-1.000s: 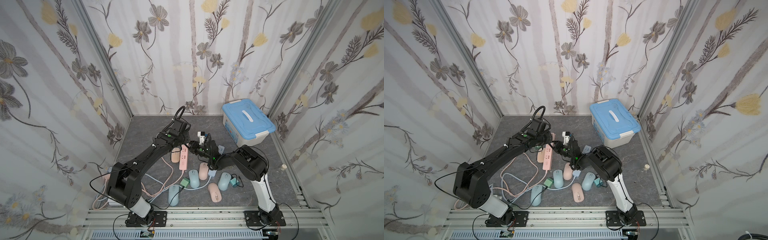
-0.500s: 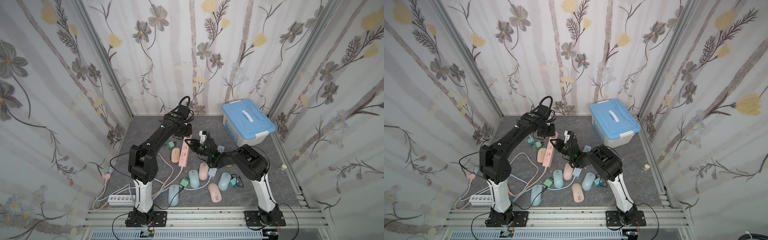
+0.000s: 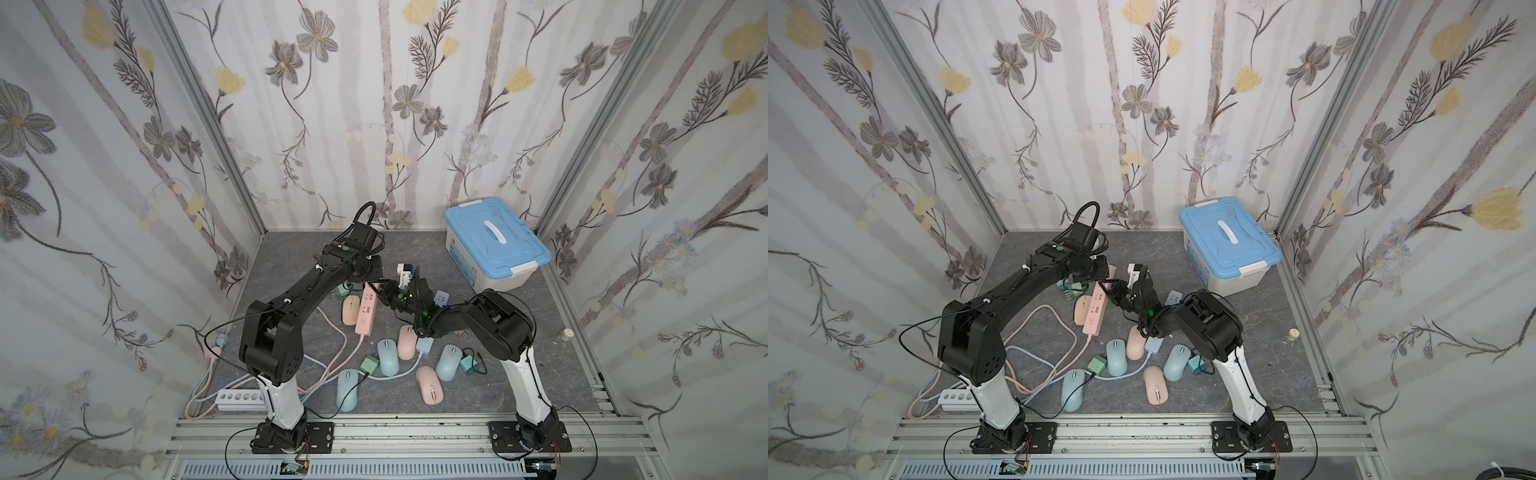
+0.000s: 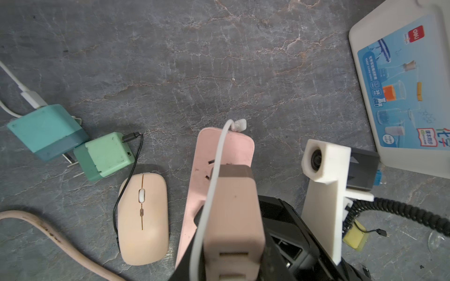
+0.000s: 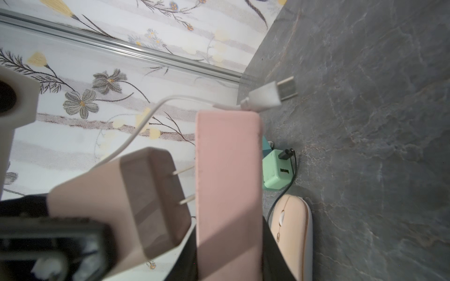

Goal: Unplug the wireless mouse
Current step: Remove the plug from the socket.

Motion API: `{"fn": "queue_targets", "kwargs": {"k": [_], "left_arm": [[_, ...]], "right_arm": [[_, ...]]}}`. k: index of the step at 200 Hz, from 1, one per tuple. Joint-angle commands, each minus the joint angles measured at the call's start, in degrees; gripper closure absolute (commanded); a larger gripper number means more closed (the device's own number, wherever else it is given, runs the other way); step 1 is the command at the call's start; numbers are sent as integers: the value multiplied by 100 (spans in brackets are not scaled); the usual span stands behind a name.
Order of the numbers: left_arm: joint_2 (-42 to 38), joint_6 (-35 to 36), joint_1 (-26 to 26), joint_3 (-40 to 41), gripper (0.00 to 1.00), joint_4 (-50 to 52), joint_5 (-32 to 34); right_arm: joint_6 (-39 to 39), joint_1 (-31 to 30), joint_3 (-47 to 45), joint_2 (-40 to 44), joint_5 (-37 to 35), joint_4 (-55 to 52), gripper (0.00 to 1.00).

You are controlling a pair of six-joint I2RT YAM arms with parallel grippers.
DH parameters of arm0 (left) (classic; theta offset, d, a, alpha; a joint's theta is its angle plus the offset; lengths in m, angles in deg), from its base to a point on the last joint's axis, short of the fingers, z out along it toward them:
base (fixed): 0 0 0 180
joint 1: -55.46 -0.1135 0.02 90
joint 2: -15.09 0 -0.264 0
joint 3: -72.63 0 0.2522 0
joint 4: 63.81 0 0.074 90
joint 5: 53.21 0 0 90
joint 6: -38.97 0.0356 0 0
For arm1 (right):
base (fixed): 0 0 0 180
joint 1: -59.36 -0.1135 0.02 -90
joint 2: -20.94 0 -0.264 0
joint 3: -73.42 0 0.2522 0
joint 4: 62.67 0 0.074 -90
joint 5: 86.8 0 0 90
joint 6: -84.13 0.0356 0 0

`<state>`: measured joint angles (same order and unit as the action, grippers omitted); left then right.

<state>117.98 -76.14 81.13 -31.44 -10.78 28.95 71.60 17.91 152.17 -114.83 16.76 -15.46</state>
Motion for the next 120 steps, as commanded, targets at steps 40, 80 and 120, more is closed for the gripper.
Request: {"fn": "queue_targets", "kwargs": {"k": [40, 80, 120], "left_arm": [[34, 143, -57, -486, 100, 797, -1337], [-267, 183, 74, -173, 100, 594, -1139], [141, 260, 134, -636, 100, 1068, -785]], "right_arm": [[192, 14, -17, 54, -765, -1418, 100], [117, -4, 16, 44, -757, -1414, 100], [90, -12, 5, 119, -802, -1591, 100]]}}
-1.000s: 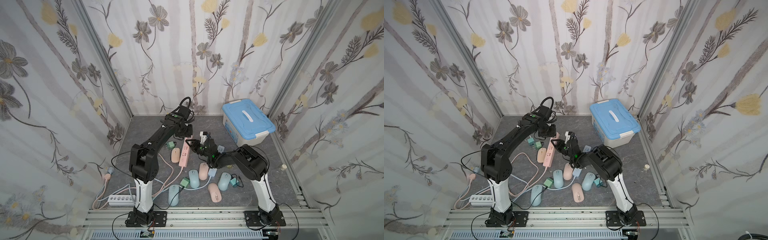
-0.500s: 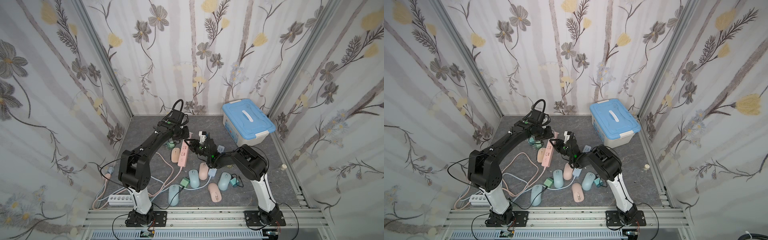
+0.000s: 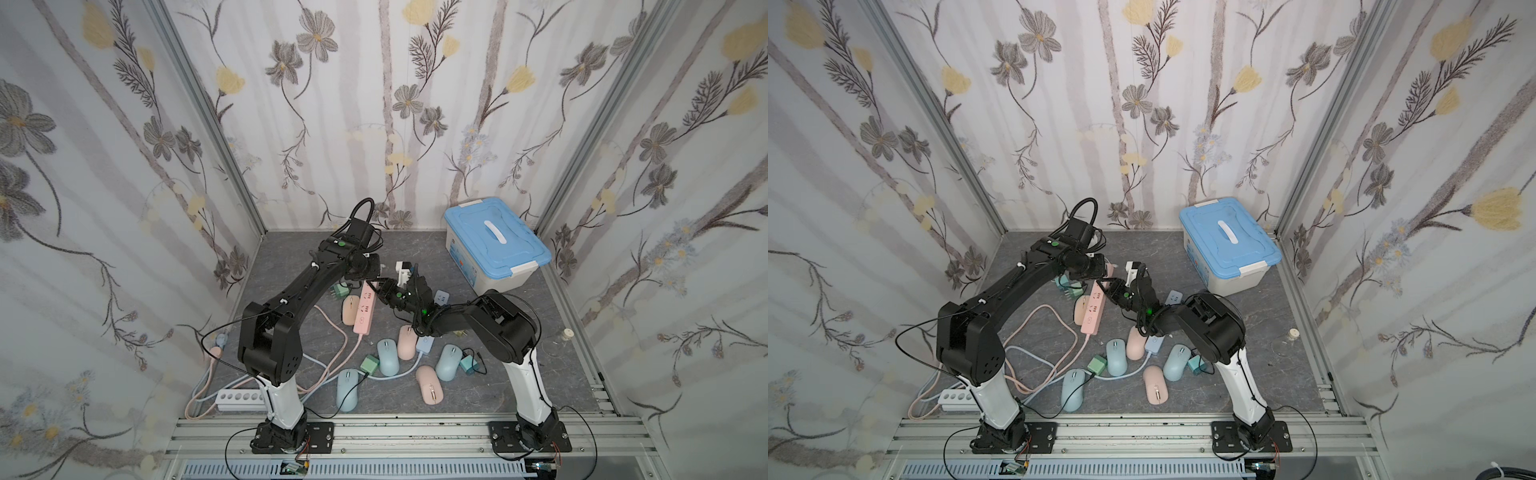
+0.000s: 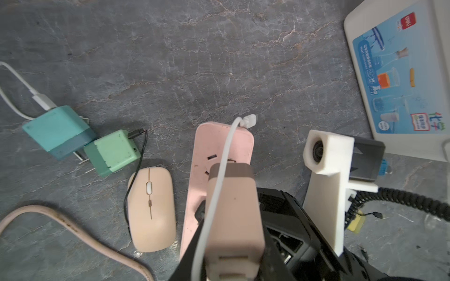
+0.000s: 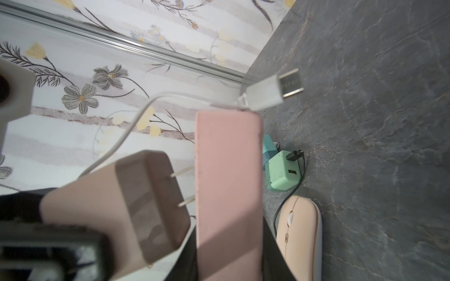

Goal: Unplug the wireless mouse
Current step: Remove the plug from the socket.

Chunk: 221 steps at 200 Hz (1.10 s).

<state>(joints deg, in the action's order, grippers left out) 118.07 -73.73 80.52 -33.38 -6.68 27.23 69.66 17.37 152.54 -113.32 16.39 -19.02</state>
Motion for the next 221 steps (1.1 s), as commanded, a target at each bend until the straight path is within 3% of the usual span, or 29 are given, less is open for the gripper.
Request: {"fn": "queue_targets", "kwargs": {"k": [1, 17, 24, 35, 40, 53, 65, 72, 83, 92, 106, 115, 132, 154, 165, 180, 203, 221], "left_arm": [[138, 66, 207, -441, 100, 673, -615], [174, -309, 51, -237, 100, 139, -1819], [259, -168, 101, -448, 100, 484, -1312], [443, 305, 416, -1027, 100, 1261, 179], [463, 430, 525, -1137, 100, 1333, 381], [220, 267, 478, -786, 100, 763, -345], [28, 235, 483, -586, 100, 592, 16], [-44, 245, 441, -483, 100, 412, -172], [-92, -95, 131, -114, 100, -222, -1535], [27, -269, -82, -14, 100, -405, -2161], [198, 68, -65, -372, 100, 259, -1419], [3, 217, 22, -225, 100, 54, -1038], [-798, -3, -13, 838, 100, -1468, -1588], [-856, -658, -244, 1424, 100, -2119, -2310], [-733, -788, -255, 1303, 100, -1698, -2159], [-416, -581, -188, 552, 100, -495, -1619], [-121, -390, -183, -38, 100, 261, -1359], [34, 114, 141, -636, 100, 907, -75]], "right_arm": [[282, 43, -32, -35, -765, -1242, 100], [221, 40, -21, -31, -735, -1265, 100], [199, 34, -19, -12, -762, -1298, 100], [195, 34, -37, 6, -774, -1340, 100], [179, 34, -39, 9, -766, -1337, 100], [148, 34, -50, 21, -765, -1320, 100], [137, 33, -26, 35, -786, -1402, 100], [136, 34, -24, 31, -770, -1408, 100], [101, 32, -15, 45, -774, -1442, 100], [51, 34, -7, 43, -750, -1450, 100], [34, 33, -14, 90, -766, -1581, 100], [16, 32, -19, 107, -757, -1610, 100], [91, 51, -20, 92, -714, -1580, 100], [189, 64, 54, 66, -706, -1695, 100], [147, 85, 255, 50, -660, -2099, 100], [91, 76, 337, 75, -707, -2301, 100], [43, 71, 455, 76, -678, -2565, 100], [21, 69, 525, 62, -645, -2673, 100]]}}
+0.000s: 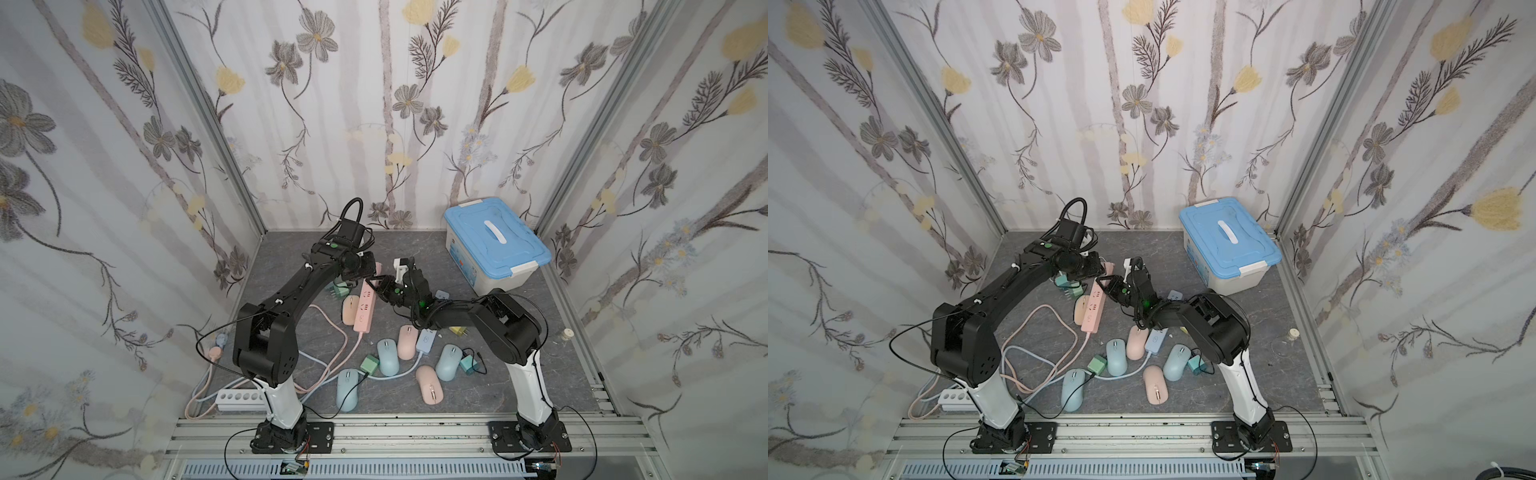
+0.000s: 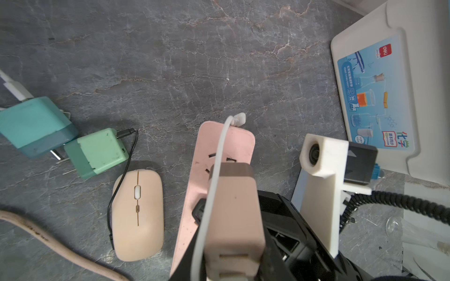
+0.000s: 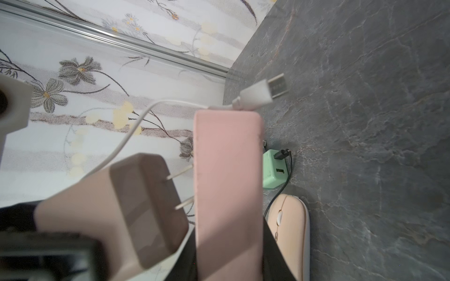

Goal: Unplug the wireless mouse
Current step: Remove the plug from the socket.

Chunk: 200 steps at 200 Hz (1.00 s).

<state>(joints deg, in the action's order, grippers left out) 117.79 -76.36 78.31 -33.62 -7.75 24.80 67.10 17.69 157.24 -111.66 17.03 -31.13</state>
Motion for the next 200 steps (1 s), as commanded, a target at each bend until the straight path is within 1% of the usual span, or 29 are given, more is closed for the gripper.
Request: {"fn": "queue_targets", "kwargs": {"k": [1, 7, 15, 22, 30, 41, 51, 74, 82, 100, 113, 124, 136, 162, 164, 168, 172, 200], "left_arm": [[65, 395, 374, -616, 100, 1007, 191], [33, 439, 458, -603, 100, 915, 176], [25, 349, 454, -531, 100, 770, -117], [75, 293, 438, -551, 100, 761, -198], [118, 291, 454, -598, 100, 776, -177], [188, 274, 456, -650, 100, 785, -233], [237, 256, 457, -698, 100, 797, -283], [312, 247, 457, -825, 100, 877, -304], [338, 256, 451, -862, 100, 877, -332], [425, 342, 453, -1056, 100, 1034, -273], [516, 449, 449, -1214, 100, 1212, -91], [571, 546, 448, -1297, 100, 1317, 16], [571, 572, 444, -1262, 100, 1324, 178], [490, 472, 338, -1056, 100, 1086, 258], [493, 464, 331, -1042, 100, 1076, 276], [489, 458, 311, -1035, 100, 1049, 311], [501, 456, 300, -1026, 100, 1018, 346], [762, 491, 255, -1048, 100, 955, 473]], "right_arm": [[274, 36, 58, -106, -707, -1462, 100], [267, 36, 72, -107, -702, -1492, 100], [262, 35, 114, -117, -696, -1567, 100], [245, 32, 160, -120, -695, -1638, 100], [237, 35, 146, -117, -693, -1631, 94], [240, 32, 92, -101, -693, -1539, 83], [226, 36, 69, -100, -663, -1498, 78], [215, 34, 36, -63, -692, -1548, 58], [213, 36, 16, -36, -733, -1583, 54], [179, 38, 68, 41, -833, -1915, 49], [115, 48, 88, 88, -908, -2133, 45], [93, 70, -39, 116, -853, -1941, 43], [60, 96, -216, 147, -785, -1648, 39], [-80, 149, -630, 279, -617, -904, 32], [-103, 152, -664, 289, -596, -831, 30], [-147, 163, -700, 314, -550, -708, 20], [-194, 168, -717, 329, -498, -641, 17], [-678, 184, -828, 624, -376, -464, 15]]}}
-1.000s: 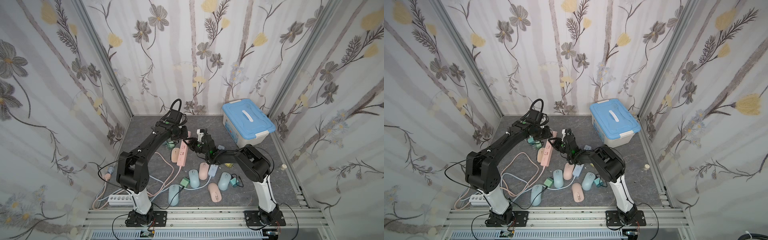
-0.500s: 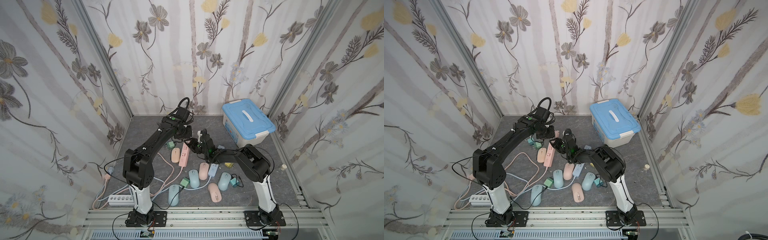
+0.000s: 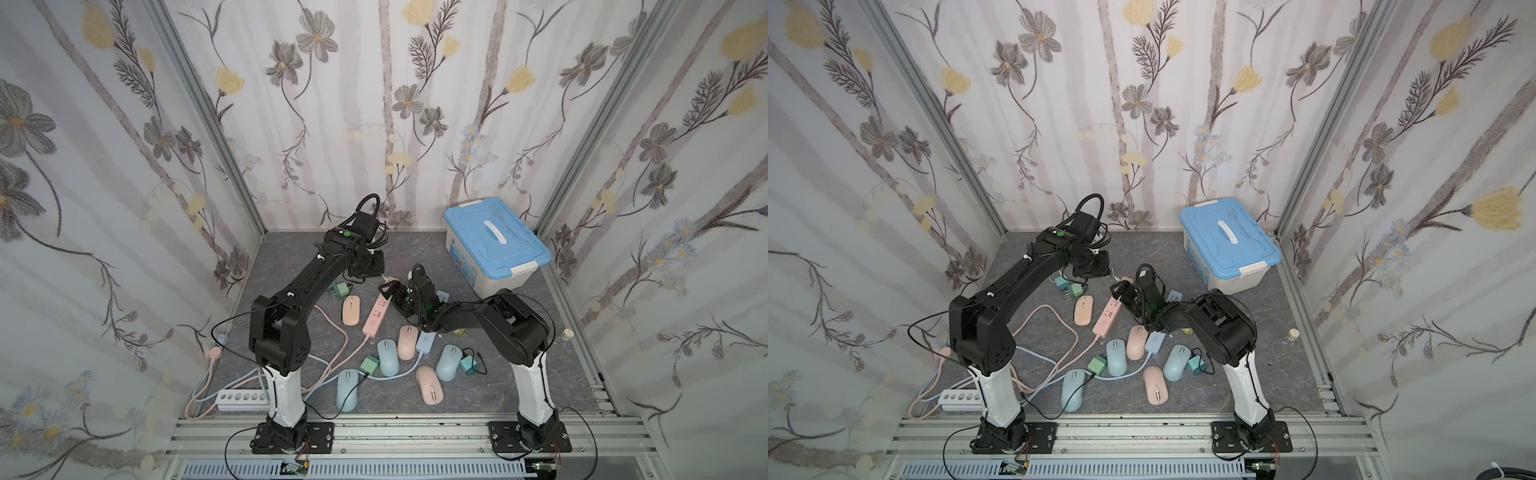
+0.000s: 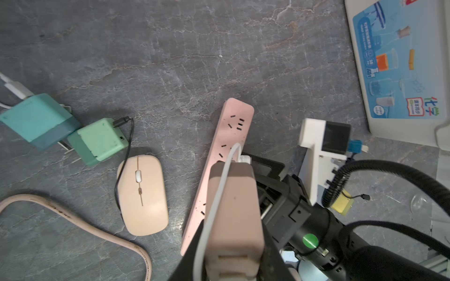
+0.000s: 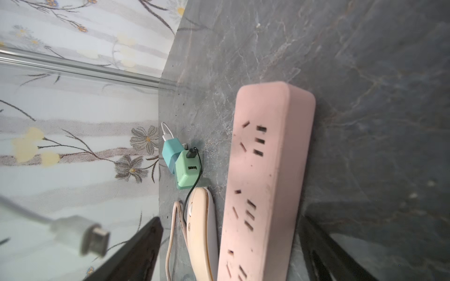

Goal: Unplug the wireless mouse
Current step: Remove the plug from the socket, then place the plug at the center of the board.

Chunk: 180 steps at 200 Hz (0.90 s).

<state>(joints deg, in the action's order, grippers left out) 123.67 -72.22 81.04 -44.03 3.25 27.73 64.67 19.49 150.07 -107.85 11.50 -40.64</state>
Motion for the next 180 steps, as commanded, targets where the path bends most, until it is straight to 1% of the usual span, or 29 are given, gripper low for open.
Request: {"fn": "queue_targets", "kwargs": {"k": [1, 17, 37, 73, 88, 118, 151, 152, 156, 162, 168, 173, 180], "left_arm": [[178, 70, -18, -10, 100, -153, 183], [341, -9, -96, 61, 100, -380, 130], [511, -118, -232, 242, 100, -842, -189], [956, -401, -495, 239, 100, -1285, -574], [1111, -533, -601, 270, 100, -1493, -825], [1403, -816, -676, 455, 100, -1952, -1556], [1682, -820, -703, 552, 100, -1829, -1592], [1683, -818, -704, 565, 99, -1826, -1587], [1684, -813, -716, 595, 90, -1817, -1561], [1664, -813, -733, 660, 70, -1814, -1529], [1623, -822, -751, 721, 54, -1816, -1489], [1574, -829, -771, 783, 44, -1814, -1425], [1488, -851, -803, 878, 34, -1853, -1374]], "right_arm": [[-449, 1, -124, 260, 179, 497, 15], [-631, 12, -387, 483, 261, 912, 15], [-885, 44, -624, 708, 457, 1348, 16], [-805, 155, -1235, 995, 811, 2312, 17], [-839, 174, -1376, 1120, 845, 2337, 17], [-858, 236, -1625, 1316, 999, 2486, 18], [-1024, 309, -1834, 1586, 1022, 2461, 18], [-1033, 311, -1838, 1595, 1019, 2460, 18], [-1077, 312, -1871, 1639, 1024, 2461, 17], [-1131, 326, -1905, 1720, 1005, 2411, 17], [-1168, 337, -1941, 1796, 973, 2373, 17], [-1200, 341, -1975, 1866, 951, 2342, 17], [-1225, 362, -2003, 1956, 902, 2265, 16]]}}
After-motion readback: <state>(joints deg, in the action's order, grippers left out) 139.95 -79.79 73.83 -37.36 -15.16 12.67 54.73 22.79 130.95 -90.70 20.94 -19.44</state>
